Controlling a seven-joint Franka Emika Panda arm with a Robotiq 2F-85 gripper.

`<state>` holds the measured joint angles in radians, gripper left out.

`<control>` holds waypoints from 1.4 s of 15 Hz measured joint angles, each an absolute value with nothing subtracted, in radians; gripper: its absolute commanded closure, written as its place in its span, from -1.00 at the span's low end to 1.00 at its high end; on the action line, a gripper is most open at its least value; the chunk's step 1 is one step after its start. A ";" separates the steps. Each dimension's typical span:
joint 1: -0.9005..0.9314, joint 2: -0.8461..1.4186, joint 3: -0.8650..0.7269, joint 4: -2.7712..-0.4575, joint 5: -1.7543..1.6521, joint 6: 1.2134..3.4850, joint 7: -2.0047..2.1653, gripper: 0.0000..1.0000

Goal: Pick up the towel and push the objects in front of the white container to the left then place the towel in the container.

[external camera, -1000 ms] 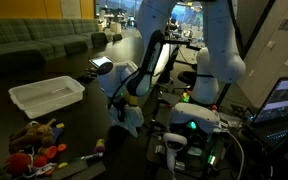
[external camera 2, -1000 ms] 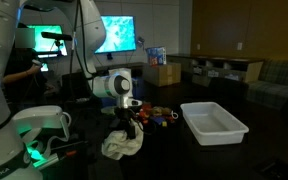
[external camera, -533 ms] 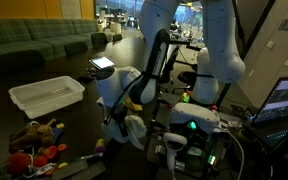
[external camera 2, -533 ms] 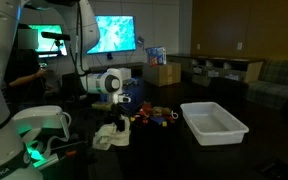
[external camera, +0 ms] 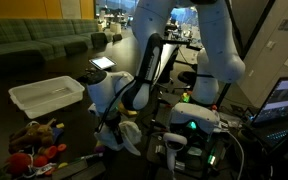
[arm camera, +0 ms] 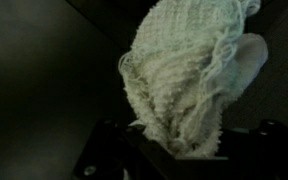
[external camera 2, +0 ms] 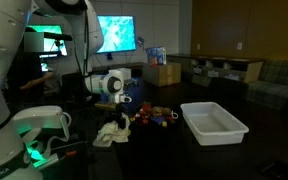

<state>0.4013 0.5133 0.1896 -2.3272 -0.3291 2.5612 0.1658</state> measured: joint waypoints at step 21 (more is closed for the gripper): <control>0.536 0.794 0.213 -1.814 -0.252 2.563 0.186 0.98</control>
<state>0.5358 0.7943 0.2135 -1.8140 -0.2517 2.5627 0.1859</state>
